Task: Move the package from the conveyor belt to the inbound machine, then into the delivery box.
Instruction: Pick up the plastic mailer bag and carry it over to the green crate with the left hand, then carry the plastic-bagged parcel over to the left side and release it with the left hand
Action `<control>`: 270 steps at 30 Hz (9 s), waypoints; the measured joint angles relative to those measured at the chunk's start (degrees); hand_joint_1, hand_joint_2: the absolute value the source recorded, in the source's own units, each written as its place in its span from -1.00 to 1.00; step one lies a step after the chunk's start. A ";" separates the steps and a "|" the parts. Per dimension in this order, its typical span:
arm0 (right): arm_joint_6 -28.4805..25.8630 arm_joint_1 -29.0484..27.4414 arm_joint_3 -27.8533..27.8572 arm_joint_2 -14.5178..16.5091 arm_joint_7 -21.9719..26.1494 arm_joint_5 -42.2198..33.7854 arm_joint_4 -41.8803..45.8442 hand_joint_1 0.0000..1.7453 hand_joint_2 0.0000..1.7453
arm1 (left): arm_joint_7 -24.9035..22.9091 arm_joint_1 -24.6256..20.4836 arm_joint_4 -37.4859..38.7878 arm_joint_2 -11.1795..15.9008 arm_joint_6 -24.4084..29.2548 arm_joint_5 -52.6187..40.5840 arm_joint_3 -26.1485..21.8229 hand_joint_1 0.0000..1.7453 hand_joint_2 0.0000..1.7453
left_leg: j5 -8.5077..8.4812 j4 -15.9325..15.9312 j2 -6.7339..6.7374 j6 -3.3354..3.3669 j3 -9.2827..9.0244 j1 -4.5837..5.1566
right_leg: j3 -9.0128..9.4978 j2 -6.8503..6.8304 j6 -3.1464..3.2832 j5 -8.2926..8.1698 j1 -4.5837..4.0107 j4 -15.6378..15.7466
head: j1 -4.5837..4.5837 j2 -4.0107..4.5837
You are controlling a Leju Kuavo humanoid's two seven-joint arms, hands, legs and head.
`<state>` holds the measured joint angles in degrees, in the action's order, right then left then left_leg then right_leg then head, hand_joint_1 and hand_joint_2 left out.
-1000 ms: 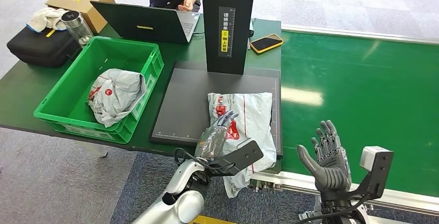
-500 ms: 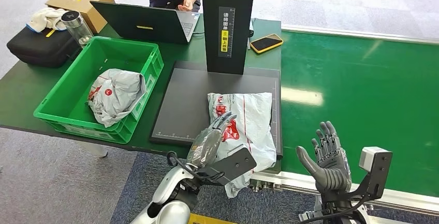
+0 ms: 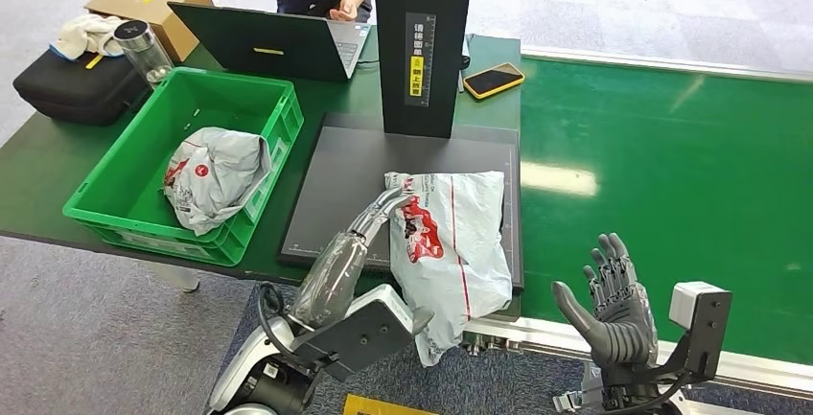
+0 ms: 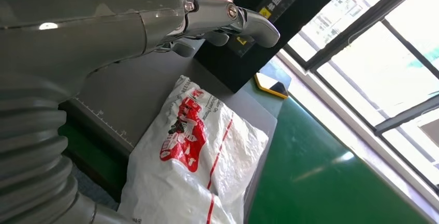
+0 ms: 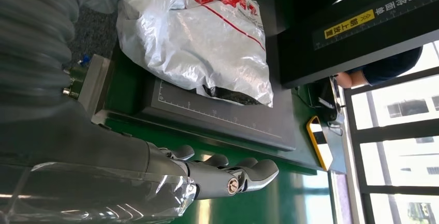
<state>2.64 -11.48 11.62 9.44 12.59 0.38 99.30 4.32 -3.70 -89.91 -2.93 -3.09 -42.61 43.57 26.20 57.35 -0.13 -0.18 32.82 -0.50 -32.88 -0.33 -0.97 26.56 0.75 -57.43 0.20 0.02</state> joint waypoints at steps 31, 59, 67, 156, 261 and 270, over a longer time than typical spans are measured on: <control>0.50 0.57 0.03 0.02 -0.75 1.62 -0.02 -1.00 1.00 | -3.13 -2.89 17.15 -3.75 3.34 -11.04 1.91 -1.00 1.00 | 0.00 0.00 0.00 0.00 -0.02 0.00 | 0.01 0.00 0.01 -0.01 0.00 0.00 | -0.01 0.01; -1.28 1.95 -2.55 -0.05 -1.79 2.75 -2.09 -1.00 1.00 | -0.56 -12.85 29.36 -7.90 1.21 -8.02 9.45 -1.00 1.00 | -0.01 0.01 0.00 0.00 -0.03 0.00 | 0.00 0.00 0.00 -0.02 0.00 0.00 | -0.02 0.01; -4.86 2.53 -4.04 -0.72 -1.81 4.32 -3.50 -1.00 1.00 | -1.86 -14.82 35.75 -9.00 3.10 -8.04 11.71 -1.00 1.00 | -0.01 0.01 0.00 0.00 -0.03 0.00 | 0.00 0.00 0.01 -0.02 0.00 0.00 | -0.01 0.01; -7.18 0.04 2.45 -1.72 0.14 4.05 -1.75 -1.00 1.00 | 2.11 -9.44 5.29 -2.93 19.71 1.37 -4.37 1.00 1.00 | -0.01 0.00 0.03 -0.01 -0.01 -0.01 | -0.02 0.01 0.02 -0.01 -0.01 -0.03 | -0.01 0.02; -1.75 5.20 0.16 -1.33 -0.37 5.31 -8.84 -1.00 1.00 | -17.14 -48.48 47.49 2.47 22.85 -32.79 -37.45 1.00 1.00 | -0.17 0.01 0.10 -0.18 0.00 -0.07 | -0.06 0.09 0.19 -0.16 -0.08 -0.10 | -0.01 0.00; -1.70 5.71 0.16 -1.33 -0.37 5.39 -9.40 -1.00 1.00 | -17.88 -48.44 51.03 2.47 22.51 -34.70 -37.41 1.00 1.00 | -0.17 0.01 0.10 -0.18 0.00 -0.07 | -0.07 0.09 0.19 -0.16 -0.08 -0.10 | -0.01 0.01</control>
<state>0.93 -5.77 11.78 8.11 12.23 5.76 89.90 -13.56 -52.15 -38.89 -0.46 19.42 -77.31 6.16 26.03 57.36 -0.03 -0.36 32.82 -0.57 -32.95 -0.24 -0.78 26.40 0.67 -57.53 0.19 0.03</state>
